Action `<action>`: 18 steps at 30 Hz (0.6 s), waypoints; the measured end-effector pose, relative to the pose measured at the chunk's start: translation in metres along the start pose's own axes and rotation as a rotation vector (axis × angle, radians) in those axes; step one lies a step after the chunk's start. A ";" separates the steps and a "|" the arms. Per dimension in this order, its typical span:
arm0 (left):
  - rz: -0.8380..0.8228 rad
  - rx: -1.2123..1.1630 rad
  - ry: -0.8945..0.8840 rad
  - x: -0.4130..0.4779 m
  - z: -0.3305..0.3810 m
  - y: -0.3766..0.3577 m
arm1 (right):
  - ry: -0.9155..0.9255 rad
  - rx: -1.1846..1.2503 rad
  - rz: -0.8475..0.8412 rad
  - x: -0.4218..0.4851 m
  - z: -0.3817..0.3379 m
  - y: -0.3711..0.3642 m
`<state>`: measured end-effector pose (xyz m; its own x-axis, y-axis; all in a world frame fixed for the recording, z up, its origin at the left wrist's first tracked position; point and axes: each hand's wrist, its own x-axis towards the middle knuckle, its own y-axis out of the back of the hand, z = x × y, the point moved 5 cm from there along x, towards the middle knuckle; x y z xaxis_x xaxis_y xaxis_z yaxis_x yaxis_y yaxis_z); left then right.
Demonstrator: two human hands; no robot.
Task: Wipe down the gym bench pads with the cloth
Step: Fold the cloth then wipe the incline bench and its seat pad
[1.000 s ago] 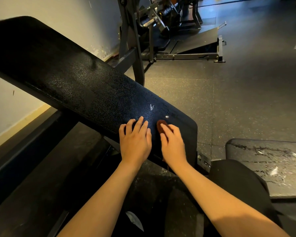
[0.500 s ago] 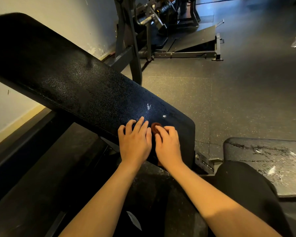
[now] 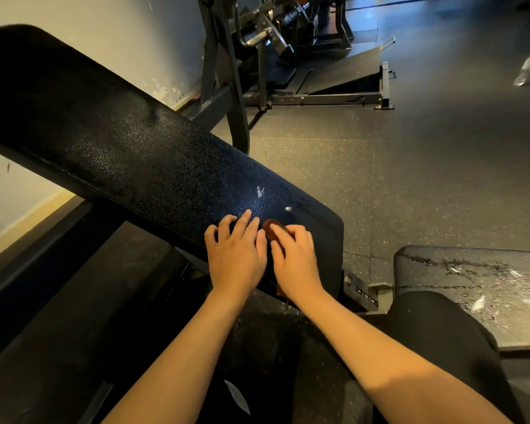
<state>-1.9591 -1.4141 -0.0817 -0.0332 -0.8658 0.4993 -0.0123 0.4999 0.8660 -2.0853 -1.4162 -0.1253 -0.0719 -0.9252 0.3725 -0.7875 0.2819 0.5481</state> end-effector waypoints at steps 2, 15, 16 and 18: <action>-0.005 0.041 -0.041 0.003 0.002 0.001 | 0.056 -0.027 -0.007 0.002 0.003 -0.001; -0.077 0.097 -0.157 0.037 0.021 -0.012 | 0.037 0.097 -0.015 0.032 0.021 -0.003; -0.075 0.104 -0.159 0.037 0.021 -0.013 | 0.053 0.075 -0.021 0.039 0.028 -0.002; -0.051 0.112 -0.164 0.035 0.021 -0.013 | -0.018 0.058 -0.004 0.059 0.046 0.001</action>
<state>-1.9813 -1.4502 -0.0763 -0.1915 -0.8792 0.4362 -0.1288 0.4631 0.8769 -2.1183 -1.4825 -0.1369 -0.0797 -0.9309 0.3564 -0.8220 0.2636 0.5048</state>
